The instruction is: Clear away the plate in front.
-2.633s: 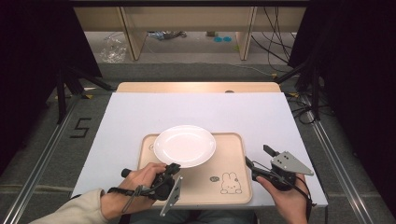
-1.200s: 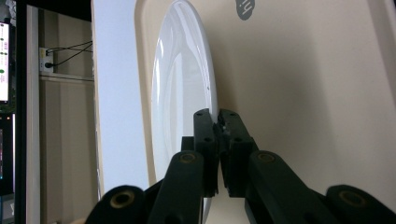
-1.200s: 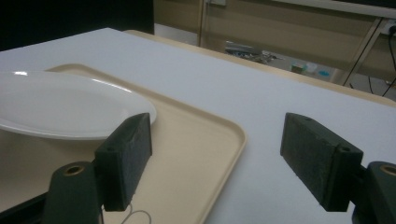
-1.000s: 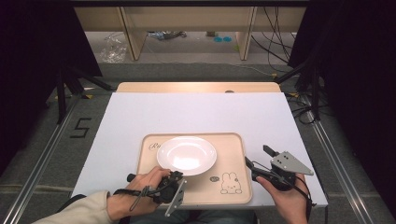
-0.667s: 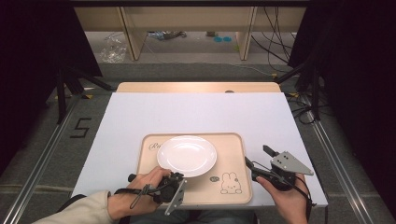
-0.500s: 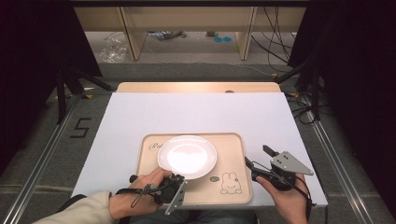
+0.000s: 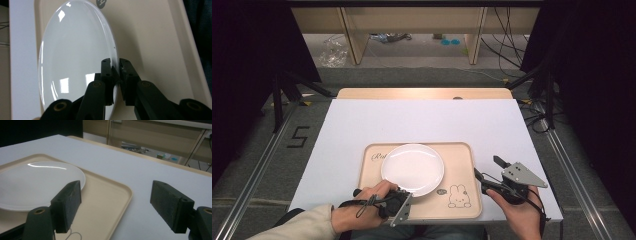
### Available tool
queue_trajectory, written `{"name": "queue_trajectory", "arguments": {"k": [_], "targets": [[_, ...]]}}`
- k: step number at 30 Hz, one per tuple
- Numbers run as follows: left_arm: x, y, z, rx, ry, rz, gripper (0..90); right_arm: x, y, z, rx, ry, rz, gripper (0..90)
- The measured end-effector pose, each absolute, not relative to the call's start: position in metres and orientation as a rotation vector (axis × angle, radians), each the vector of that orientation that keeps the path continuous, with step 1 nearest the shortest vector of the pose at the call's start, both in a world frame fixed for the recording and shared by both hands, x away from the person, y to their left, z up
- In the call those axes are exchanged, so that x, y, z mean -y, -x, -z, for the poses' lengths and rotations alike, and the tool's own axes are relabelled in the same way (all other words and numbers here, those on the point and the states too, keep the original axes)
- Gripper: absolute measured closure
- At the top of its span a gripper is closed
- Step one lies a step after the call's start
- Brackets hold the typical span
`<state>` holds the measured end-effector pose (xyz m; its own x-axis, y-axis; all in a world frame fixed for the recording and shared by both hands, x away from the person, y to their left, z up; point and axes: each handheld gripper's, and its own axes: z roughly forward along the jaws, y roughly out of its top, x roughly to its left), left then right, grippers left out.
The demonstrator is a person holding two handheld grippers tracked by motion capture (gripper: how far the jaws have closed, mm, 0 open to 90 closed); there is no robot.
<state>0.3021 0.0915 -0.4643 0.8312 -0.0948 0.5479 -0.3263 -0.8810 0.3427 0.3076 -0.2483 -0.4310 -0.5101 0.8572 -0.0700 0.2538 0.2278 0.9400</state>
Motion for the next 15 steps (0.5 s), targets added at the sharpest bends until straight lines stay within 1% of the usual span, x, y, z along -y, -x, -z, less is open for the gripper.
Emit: {"name": "queue_trajectory", "arguments": {"k": [4,6,8,9,11,13,14,15], "targets": [[-0.093,-0.306,0.469,0.259,-2.566,-0.665,77.4,0.248,-0.308,0.431,-1.900,-1.019,-1.285,25.9],[-0.094,-0.309,0.467,0.267,-2.576,-0.641,70.7,0.249,-0.308,0.431,-1.899,-1.019,-1.285,25.8],[-0.095,-0.312,0.465,0.270,-2.571,-0.634,68.2,0.249,-0.308,0.431,-1.899,-1.019,-1.285,25.8],[-0.096,-0.313,0.463,0.259,-2.559,-0.615,65.5,0.249,-0.307,0.431,-1.903,-1.020,-1.283,25.8],[-0.099,-0.317,0.458,0.231,-2.521,-0.566,57.1,0.249,-0.307,0.431,-1.902,-1.022,-1.283,25.7],[-0.101,-0.319,0.454,0.234,-2.490,-0.536,50.8,0.249,-0.308,0.431,-1.892,-1.022,-1.286,25.5],[-0.103,-0.319,0.451,0.209,-2.474,-0.534,48.4,0.249,-0.307,0.431,-1.892,-1.022,-1.286,25.5],[-0.104,-0.320,0.448,0.179,-2.463,-0.529,48.0,0.249,-0.307,0.431,-1.892,-1.022,-1.286,25.5]]}}
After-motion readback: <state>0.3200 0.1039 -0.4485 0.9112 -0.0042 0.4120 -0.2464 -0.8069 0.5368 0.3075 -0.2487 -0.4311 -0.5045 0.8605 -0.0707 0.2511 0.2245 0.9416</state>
